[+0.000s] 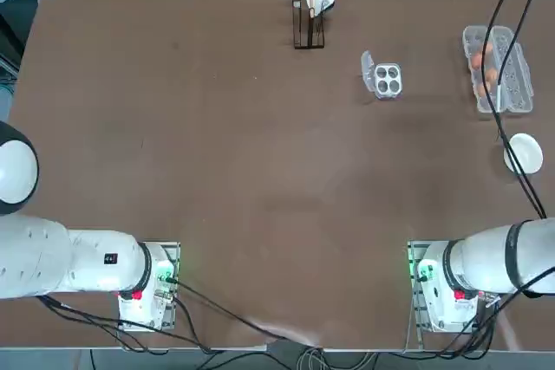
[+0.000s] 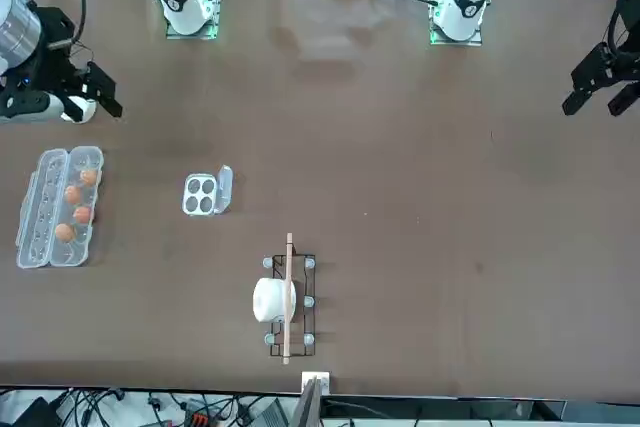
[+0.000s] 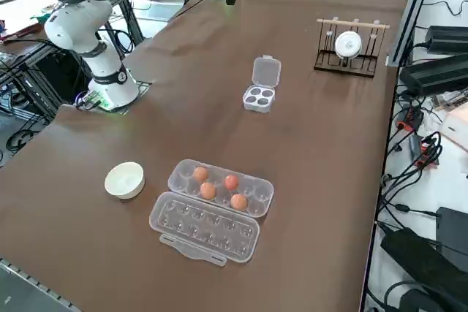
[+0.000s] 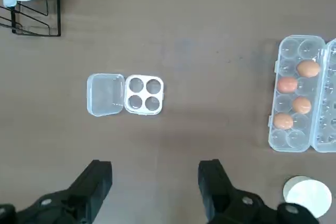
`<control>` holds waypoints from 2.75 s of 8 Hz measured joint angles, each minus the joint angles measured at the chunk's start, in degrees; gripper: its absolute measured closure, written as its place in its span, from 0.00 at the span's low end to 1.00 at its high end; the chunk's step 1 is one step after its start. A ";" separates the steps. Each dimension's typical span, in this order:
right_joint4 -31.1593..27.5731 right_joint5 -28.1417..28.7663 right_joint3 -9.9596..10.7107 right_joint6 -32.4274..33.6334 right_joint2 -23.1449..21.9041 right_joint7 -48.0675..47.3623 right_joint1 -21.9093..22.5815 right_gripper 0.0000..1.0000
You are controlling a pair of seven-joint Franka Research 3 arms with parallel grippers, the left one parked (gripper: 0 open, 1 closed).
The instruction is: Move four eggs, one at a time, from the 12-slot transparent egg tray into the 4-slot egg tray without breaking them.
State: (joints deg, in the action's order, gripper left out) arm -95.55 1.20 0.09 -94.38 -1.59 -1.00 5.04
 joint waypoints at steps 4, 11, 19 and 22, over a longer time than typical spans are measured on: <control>-2.57 -2.67 0.11 -0.83 2.03 18.85 -4.86 0.00; -9.49 -7.67 0.29 -18.19 10.67 73.38 -13.84 0.00; -16.80 -8.88 0.16 -33.65 19.89 95.59 -25.70 0.00; -18.96 -5.04 0.08 -38.62 23.18 100.52 -27.47 0.03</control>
State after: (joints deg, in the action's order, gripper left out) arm -114.51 -3.84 0.17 -133.01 21.58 99.52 -22.43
